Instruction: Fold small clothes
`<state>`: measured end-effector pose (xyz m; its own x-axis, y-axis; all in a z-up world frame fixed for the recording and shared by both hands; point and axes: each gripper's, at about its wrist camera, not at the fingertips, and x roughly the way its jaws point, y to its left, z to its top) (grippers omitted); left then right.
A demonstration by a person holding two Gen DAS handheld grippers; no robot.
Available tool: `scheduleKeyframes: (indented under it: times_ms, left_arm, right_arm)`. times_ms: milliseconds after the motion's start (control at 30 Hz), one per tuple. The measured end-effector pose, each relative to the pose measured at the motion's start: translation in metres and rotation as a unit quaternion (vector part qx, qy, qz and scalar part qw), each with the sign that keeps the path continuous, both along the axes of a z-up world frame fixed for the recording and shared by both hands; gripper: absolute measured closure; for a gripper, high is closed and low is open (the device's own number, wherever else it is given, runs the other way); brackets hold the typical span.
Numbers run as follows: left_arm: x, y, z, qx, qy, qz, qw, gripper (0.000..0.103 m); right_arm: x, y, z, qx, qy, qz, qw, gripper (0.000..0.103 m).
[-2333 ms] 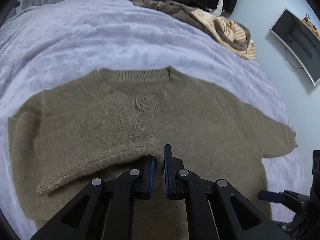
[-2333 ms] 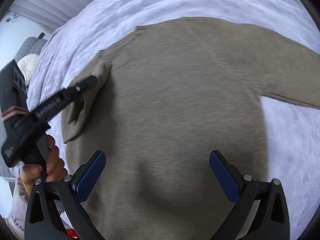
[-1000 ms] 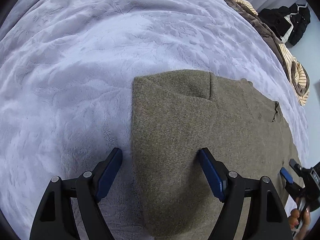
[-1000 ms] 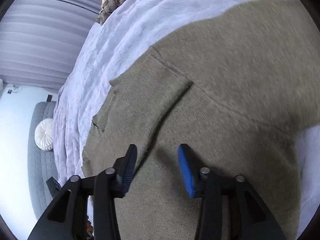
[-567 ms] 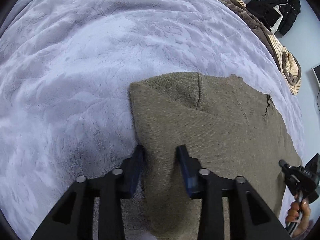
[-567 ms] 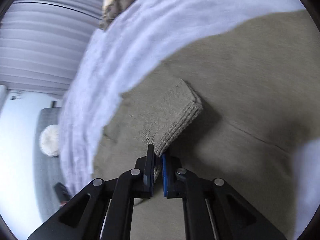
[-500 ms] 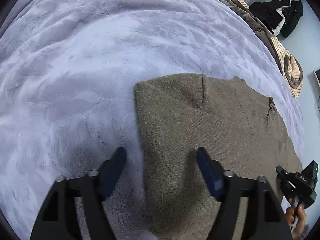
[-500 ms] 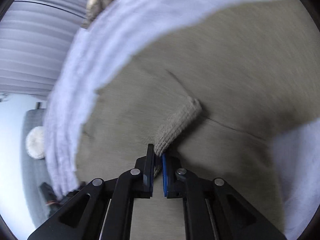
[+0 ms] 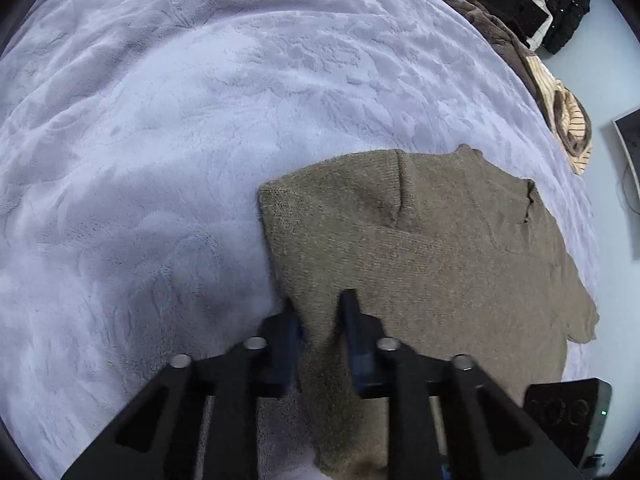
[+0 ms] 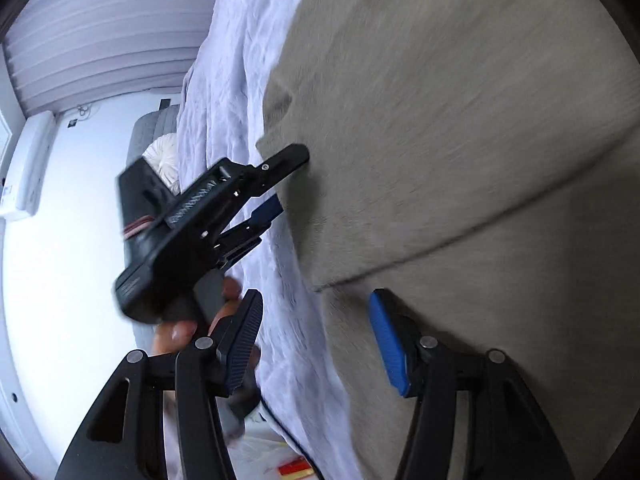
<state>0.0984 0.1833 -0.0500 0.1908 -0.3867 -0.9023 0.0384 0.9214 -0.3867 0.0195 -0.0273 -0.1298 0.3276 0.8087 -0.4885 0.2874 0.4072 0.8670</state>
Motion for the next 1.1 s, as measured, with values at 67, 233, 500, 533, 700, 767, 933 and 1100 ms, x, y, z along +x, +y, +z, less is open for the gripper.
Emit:
scheduleKeyframes:
  times_ms: [67, 233, 500, 533, 700, 767, 933, 1100]
  left_arm:
    - [0.000, 0.004, 0.008, -0.004, -0.010, -0.009, 0.9999, 0.094]
    - [0.001, 0.016, 0.007, 0.002, -0.015, -0.024, 0.9996, 0.094]
    - [-0.009, 0.026, 0.003, 0.004, -0.028, 0.007, 0.9996, 0.093]
    - [-0.010, 0.026, 0.004, 0.006, -0.028, 0.007, 0.9996, 0.093]
    - [-0.008, 0.019, 0.002, 0.024, -0.029, 0.011, 0.9992, 0.093]
    - [-0.009, 0.016, 0.001, 0.028, -0.032, 0.017, 0.9990, 0.093]
    - [-0.011, 0.014, 0.002, 0.040, -0.035, 0.026, 0.9982, 0.093]
    - [-0.014, 0.006, 0.008, 0.104, -0.046, 0.032, 0.9930, 0.063]
  right_arm:
    - [0.004, 0.012, -0.007, 0.010, 0.011, -0.011, 1.000, 0.097]
    - [0.015, 0.033, 0.008, -0.010, -0.027, 0.015, 0.999, 0.097]
    - [0.005, 0.024, -0.006, -0.064, 0.007, 0.083, 0.994, 0.095]
    - [-0.002, 0.011, 0.003, -0.086, 0.000, 0.085, 0.993, 0.093]
    - [-0.009, -0.105, 0.056, -0.214, -0.029, -0.058, 0.975, 0.044]
    - [-0.014, -0.157, 0.061, -0.242, -0.013, -0.135, 0.961, 0.041]
    - [0.001, -0.230, 0.051, -0.245, 0.035, -0.201, 0.948, 0.096]
    - [0.012, -0.232, 0.048, -0.306, 0.020, -0.159, 0.938, 0.096]
